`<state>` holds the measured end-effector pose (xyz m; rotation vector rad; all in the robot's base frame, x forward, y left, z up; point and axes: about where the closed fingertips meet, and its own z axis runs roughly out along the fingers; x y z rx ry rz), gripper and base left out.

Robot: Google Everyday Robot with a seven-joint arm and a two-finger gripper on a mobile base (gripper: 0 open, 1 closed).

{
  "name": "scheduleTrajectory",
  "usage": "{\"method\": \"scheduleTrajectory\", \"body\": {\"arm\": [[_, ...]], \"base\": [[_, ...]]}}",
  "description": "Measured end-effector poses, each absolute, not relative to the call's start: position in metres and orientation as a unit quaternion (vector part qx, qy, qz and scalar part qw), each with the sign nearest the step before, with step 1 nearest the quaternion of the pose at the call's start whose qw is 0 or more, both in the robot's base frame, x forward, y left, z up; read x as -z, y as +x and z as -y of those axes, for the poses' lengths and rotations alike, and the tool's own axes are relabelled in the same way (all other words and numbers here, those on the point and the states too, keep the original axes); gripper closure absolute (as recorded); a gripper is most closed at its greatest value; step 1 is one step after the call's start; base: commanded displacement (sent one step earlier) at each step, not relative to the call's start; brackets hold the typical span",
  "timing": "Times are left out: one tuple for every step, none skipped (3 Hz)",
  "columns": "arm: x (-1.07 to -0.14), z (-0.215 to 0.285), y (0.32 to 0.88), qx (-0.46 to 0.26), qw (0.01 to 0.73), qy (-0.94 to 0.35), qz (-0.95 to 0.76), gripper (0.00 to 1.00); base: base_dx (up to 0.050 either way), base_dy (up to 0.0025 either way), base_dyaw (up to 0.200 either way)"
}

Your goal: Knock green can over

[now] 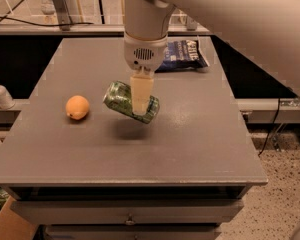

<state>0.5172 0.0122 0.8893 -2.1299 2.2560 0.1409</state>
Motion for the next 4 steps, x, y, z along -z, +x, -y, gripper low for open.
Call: {"method": "scheduleTrajectory", "body": {"arm": [[-0.878,-0.005,0.511,-0.050,0.006,-0.679,-0.733,0.82],[-0.869,-0.001,0.506,-0.054,-0.002,-0.674,-0.737,0.59],[-0.865,0.000,0.503,-0.055,-0.006,-0.673,-0.738,0.36],[-0.863,0.000,0.502,-0.056,-0.008,-0.672,-0.738,0.13]], "base": [[0.000,0.00000,0.000],[0.000,0.00000,0.000],[0.000,0.00000,0.000],[0.000,0.00000,0.000]]}}
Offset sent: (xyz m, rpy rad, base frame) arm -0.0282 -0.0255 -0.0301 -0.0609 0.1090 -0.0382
